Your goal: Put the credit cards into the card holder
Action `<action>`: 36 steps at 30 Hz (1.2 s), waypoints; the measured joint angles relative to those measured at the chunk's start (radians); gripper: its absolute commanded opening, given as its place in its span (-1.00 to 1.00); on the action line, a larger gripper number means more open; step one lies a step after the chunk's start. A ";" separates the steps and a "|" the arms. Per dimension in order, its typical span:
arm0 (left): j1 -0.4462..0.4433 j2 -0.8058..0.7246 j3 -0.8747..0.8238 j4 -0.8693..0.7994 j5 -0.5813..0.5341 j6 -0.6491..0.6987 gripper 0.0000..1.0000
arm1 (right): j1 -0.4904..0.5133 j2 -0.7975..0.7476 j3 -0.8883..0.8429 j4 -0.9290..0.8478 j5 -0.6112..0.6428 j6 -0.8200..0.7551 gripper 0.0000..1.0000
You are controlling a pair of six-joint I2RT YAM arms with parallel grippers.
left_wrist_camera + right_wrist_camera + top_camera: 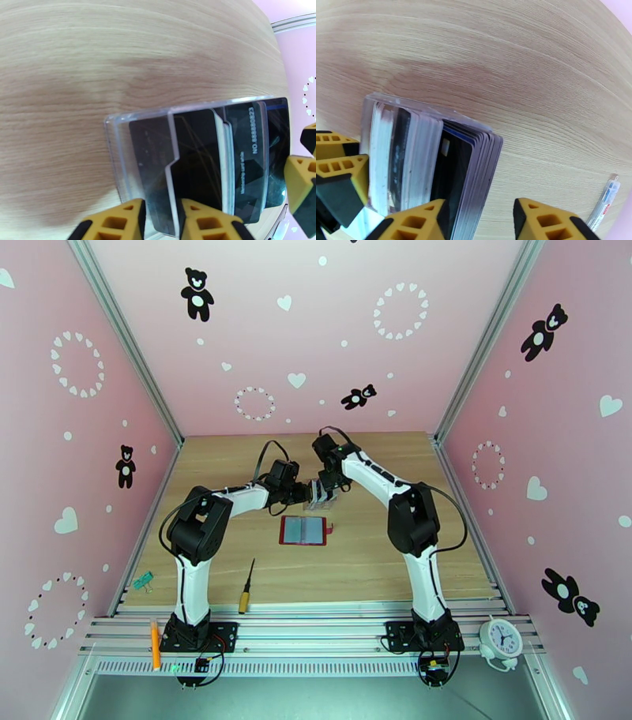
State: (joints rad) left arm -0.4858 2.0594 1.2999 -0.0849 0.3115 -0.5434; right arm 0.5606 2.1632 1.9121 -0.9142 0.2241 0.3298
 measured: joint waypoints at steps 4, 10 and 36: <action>0.000 0.000 0.000 0.000 0.000 0.000 -0.40 | -0.005 -0.016 -0.031 0.022 -0.056 0.012 0.08; 0.000 0.000 0.000 0.000 0.000 0.000 -0.40 | -0.034 -0.021 -0.092 0.066 -0.132 0.034 0.09; 0.000 0.005 0.005 0.000 0.005 0.000 -0.40 | -0.084 -0.067 -0.147 0.121 -0.183 0.033 -0.02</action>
State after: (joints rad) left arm -0.4858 2.0640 1.3048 -0.0845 0.3168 -0.5434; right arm 0.4763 2.0964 1.7653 -0.7937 0.0406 0.3626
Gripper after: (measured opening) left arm 0.301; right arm 0.504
